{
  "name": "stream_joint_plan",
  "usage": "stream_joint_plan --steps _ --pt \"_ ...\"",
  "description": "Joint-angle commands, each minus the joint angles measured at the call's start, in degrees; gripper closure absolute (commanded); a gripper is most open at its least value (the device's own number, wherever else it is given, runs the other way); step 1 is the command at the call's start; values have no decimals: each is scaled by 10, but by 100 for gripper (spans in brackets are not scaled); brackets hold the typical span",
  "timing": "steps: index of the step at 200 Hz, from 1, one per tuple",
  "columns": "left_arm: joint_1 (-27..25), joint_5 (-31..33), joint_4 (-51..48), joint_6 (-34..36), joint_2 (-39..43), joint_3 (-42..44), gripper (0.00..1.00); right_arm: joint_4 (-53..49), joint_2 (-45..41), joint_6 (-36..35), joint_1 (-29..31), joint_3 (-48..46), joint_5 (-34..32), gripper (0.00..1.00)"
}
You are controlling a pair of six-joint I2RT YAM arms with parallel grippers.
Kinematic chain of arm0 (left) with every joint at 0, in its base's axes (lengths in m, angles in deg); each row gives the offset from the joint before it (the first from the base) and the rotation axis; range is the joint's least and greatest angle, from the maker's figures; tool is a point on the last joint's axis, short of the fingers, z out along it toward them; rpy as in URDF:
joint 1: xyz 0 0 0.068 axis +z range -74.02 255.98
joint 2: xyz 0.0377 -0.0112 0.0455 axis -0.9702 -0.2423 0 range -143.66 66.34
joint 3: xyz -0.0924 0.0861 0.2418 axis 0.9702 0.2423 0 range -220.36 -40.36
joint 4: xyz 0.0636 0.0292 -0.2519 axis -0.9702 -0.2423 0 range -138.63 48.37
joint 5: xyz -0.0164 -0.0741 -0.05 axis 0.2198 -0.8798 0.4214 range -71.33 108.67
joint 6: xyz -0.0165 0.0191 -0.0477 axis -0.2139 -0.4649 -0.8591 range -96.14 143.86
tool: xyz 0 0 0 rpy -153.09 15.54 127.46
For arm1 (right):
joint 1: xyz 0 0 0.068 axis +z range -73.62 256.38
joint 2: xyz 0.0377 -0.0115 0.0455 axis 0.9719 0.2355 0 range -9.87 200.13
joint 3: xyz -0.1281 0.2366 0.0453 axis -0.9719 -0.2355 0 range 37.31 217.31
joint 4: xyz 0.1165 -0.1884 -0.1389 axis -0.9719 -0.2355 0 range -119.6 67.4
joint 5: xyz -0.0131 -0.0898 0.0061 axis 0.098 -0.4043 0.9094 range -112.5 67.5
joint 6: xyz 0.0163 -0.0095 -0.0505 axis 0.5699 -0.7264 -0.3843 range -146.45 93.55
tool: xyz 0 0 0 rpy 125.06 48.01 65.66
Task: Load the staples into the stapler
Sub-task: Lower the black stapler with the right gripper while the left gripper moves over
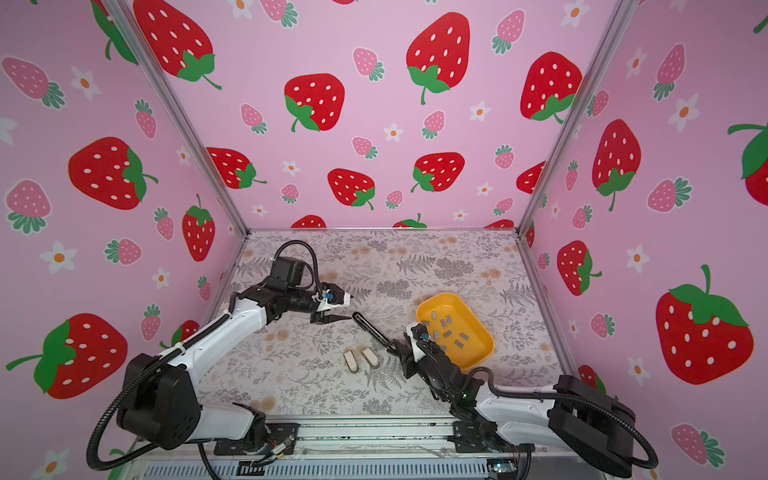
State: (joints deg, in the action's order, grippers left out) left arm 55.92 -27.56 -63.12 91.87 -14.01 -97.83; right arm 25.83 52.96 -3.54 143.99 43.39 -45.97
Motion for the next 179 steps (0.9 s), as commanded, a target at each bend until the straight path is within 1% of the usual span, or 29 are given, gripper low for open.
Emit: stream_joint_plan --steps 1,13,29,53,80,100,125,149,152,159,172,179 --pt "-41 36 -24 35 -15 7 40 -10 6 44 32 -32 -76 79" --pt "-62 63 -31 41 -33 4 40 -9 12 50 42 -37 -91 78" --pt "-82 99 -29 29 -56 -5 42 -3 19 62 58 -45 -109 76" --pt "-97 131 -13 -2 -85 -14 45 4 37 78 81 -52 -135 74" --pt "-115 171 -13 -11 -123 -25 46 -1 52 86 100 -48 -156 73" --pt "-119 200 -18 -29 -150 -44 47 -15 56 109 110 -48 -171 69" --pt "-126 207 -27 -41 -167 -63 48 -18 70 133 122 -53 -186 66" --pt "-131 201 -27 -47 -165 -68 48 -32 87 151 124 -47 -193 57" --pt "-132 200 -27 -47 -164 -68 48 -34 88 153 141 -46 -193 56" --pt "-133 200 -26 -48 -160 -68 48 -39 90 159 145 -45 -192 54" --pt "-135 196 -25 -49 -153 -68 48 -43 94 163 147 -44 -182 49" --pt "-135 193 -25 -49 -147 -67 48 -46 94 164 147 -42 -174 49"
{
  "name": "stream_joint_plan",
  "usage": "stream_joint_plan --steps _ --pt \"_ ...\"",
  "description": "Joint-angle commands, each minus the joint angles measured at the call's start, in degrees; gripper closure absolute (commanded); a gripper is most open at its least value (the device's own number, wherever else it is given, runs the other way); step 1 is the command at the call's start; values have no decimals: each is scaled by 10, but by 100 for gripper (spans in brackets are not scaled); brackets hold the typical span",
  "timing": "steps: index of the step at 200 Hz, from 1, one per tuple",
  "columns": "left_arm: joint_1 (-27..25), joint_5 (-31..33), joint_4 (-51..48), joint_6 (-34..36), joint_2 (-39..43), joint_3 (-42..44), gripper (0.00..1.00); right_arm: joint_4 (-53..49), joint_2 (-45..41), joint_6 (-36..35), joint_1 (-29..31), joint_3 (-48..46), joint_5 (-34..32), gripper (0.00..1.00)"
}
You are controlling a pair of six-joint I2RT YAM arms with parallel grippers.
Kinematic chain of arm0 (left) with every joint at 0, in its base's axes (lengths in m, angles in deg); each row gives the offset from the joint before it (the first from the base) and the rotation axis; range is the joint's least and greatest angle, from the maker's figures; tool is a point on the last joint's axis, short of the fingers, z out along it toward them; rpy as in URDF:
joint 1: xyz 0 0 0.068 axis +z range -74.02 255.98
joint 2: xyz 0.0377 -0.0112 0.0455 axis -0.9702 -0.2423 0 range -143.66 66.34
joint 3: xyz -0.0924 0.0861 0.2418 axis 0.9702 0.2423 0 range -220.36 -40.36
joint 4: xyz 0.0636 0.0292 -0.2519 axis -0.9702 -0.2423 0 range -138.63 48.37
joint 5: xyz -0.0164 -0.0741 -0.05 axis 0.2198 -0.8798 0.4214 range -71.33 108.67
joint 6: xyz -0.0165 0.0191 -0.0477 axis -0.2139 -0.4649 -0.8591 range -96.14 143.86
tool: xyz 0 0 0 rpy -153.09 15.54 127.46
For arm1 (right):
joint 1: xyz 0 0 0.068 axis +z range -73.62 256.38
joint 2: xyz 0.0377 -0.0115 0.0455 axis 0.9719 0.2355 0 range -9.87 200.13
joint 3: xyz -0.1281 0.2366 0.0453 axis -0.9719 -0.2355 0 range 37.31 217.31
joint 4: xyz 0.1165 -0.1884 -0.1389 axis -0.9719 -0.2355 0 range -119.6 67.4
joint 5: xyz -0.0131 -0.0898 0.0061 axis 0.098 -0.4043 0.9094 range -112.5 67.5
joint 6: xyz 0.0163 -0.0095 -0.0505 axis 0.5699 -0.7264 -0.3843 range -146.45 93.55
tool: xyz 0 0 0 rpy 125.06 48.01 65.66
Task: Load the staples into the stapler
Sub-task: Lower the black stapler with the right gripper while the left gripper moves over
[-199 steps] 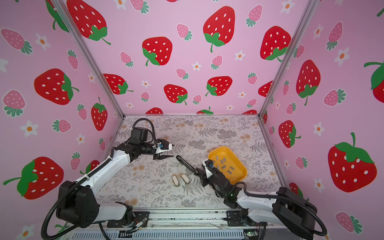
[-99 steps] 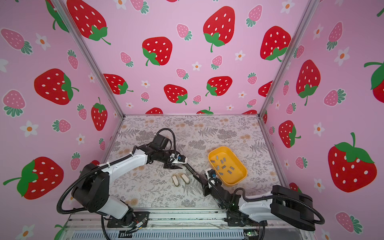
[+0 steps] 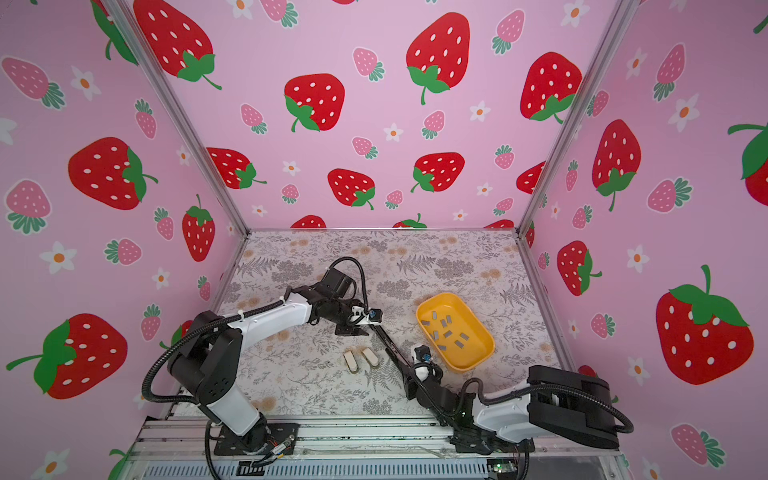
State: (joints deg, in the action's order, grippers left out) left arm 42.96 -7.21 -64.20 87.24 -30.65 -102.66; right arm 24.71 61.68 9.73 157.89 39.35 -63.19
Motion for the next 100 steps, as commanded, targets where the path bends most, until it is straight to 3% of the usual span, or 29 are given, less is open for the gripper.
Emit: stream_joint_plan --steps 1,34,65,96,100 --pt "-6 -12 -14 -3 20 -19 48 -35 8 32 8 0 -1 49" --pt "-6 -21 -10 10 46 -10 48 -83 -22 27 8 21 22 43" --pt "-6 -31 9 33 89 19 48 -212 -113 4 8 83 12 36" --pt "-9 -52 -2 62 124 37 48 -320 -235 -5 -5 143 -21 14" --pt "-10 -55 -7 64 127 37 48 -331 -249 -7 -27 150 -20 13"
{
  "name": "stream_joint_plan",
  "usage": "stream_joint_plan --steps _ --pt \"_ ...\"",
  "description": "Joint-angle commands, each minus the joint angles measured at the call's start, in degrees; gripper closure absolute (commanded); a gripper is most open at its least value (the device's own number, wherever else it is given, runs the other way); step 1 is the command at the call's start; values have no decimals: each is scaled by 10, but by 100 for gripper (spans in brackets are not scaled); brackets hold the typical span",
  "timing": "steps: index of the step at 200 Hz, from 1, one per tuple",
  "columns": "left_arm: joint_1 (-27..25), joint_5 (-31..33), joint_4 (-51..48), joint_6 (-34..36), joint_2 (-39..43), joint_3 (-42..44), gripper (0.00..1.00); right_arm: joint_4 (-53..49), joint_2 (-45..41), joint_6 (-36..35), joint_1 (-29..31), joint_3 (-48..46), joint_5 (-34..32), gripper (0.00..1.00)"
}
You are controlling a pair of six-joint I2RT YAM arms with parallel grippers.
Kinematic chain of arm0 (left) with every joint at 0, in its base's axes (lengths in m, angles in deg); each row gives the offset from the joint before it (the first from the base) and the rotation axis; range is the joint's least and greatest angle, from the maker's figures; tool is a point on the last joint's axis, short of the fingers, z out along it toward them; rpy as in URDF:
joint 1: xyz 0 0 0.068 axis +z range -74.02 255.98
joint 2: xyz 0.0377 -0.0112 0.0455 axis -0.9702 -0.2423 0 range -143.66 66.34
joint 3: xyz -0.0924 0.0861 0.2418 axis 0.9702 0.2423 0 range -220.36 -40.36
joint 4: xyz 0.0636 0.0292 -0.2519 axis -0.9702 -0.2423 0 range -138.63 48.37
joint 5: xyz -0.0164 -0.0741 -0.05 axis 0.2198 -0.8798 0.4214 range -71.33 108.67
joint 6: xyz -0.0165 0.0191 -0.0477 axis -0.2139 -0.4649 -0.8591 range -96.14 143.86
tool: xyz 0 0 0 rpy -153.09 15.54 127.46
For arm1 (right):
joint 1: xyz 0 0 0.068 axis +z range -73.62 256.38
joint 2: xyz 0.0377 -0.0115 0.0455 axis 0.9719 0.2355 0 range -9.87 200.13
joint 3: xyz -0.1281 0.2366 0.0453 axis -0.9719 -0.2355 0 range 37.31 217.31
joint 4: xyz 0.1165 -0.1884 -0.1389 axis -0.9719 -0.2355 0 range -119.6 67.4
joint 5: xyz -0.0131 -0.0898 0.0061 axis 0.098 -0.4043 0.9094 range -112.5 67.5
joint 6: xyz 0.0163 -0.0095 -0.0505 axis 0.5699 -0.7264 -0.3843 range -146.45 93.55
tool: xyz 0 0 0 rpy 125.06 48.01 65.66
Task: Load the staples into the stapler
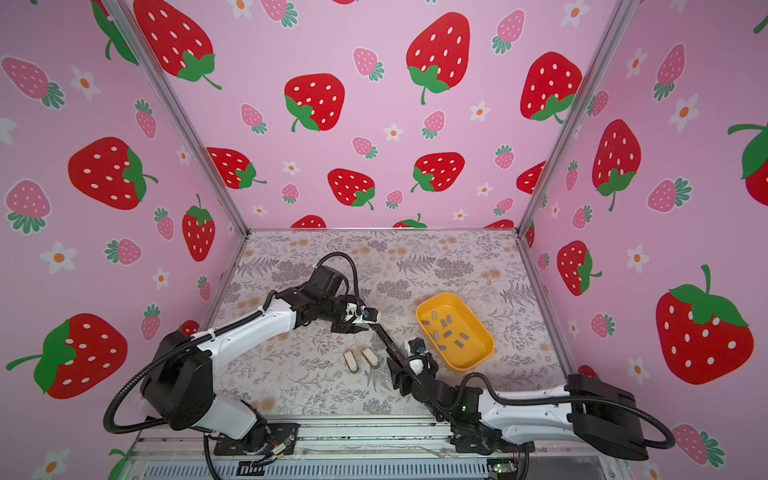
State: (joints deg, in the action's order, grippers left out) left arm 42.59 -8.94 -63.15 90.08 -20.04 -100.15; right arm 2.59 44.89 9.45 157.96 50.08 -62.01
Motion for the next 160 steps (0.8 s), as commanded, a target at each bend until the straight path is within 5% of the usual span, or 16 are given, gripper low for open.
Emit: stream_joint_plan --steps 1,46,91,160 --pt "-7 -38 -18 36 22 12 48 -112 -84 -5 -31 45 -32 13" --pt "-51 -18 -52 36 66 1 48 -129 -161 -117 -176 110 50 11" --pt "-84 15 -131 57 56 -54 47 -131 -66 -164 -360 184 170 0" --pt "-191 135 -259 112 -27 -72 48 -59 -91 -173 -431 93 145 1"
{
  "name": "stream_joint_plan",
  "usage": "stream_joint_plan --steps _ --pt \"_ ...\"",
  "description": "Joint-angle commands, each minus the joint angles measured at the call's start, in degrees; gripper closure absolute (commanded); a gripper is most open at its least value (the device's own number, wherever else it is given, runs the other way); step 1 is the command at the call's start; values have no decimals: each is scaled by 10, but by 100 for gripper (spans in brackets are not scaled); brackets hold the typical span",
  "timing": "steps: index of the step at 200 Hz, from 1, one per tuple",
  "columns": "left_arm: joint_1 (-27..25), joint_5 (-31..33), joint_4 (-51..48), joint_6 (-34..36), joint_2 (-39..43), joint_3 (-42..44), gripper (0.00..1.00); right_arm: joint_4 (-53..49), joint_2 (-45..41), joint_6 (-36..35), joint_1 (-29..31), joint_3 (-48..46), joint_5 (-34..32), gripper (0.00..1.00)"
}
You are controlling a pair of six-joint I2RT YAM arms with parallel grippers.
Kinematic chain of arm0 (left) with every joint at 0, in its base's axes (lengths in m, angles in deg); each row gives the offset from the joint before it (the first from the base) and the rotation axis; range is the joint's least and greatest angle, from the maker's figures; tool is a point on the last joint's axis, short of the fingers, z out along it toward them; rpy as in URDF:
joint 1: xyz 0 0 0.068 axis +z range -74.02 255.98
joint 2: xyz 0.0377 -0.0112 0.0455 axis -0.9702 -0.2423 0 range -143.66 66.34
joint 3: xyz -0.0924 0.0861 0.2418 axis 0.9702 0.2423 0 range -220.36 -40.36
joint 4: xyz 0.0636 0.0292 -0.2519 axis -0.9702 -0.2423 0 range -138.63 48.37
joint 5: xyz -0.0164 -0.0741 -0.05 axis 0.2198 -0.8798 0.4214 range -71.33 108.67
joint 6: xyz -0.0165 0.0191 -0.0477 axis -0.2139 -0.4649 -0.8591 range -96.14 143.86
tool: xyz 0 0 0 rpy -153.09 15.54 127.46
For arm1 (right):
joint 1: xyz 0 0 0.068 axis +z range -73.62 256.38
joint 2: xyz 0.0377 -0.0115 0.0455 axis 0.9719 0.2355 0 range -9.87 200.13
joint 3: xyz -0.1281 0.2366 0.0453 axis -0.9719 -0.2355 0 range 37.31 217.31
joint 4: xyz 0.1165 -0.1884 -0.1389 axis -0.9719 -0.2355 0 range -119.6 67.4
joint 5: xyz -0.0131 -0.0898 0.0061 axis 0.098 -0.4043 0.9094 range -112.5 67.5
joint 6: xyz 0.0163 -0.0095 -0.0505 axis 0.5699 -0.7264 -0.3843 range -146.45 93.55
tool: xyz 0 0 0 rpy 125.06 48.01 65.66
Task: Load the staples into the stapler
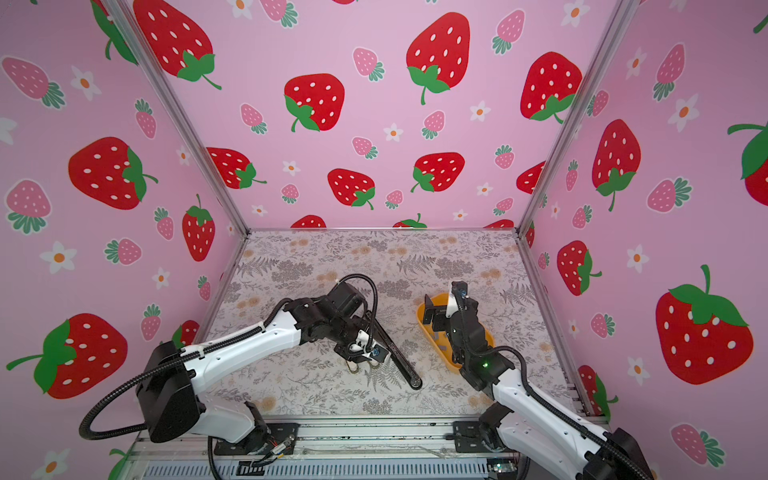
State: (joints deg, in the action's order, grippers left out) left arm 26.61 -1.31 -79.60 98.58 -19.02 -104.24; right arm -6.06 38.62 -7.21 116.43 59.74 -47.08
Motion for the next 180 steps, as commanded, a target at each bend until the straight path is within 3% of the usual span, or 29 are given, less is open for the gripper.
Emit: stream_joint_plan --steps 1,34,107,180 --pt "-32 59 -97 27 -39 -33 48 27 -29 -6 -15 -4 -5 1" --pt "-44 71 -103 11 -82 -47 47 46 -50 -15 -22 -36 -35 1" --pt "-62 114 -61 -30 -120 -61 44 66 57 -6 -29 -12 17 1" --pt "-62 159 -42 -36 -155 -60 43 77 83 -2 -30 -7 40 1"
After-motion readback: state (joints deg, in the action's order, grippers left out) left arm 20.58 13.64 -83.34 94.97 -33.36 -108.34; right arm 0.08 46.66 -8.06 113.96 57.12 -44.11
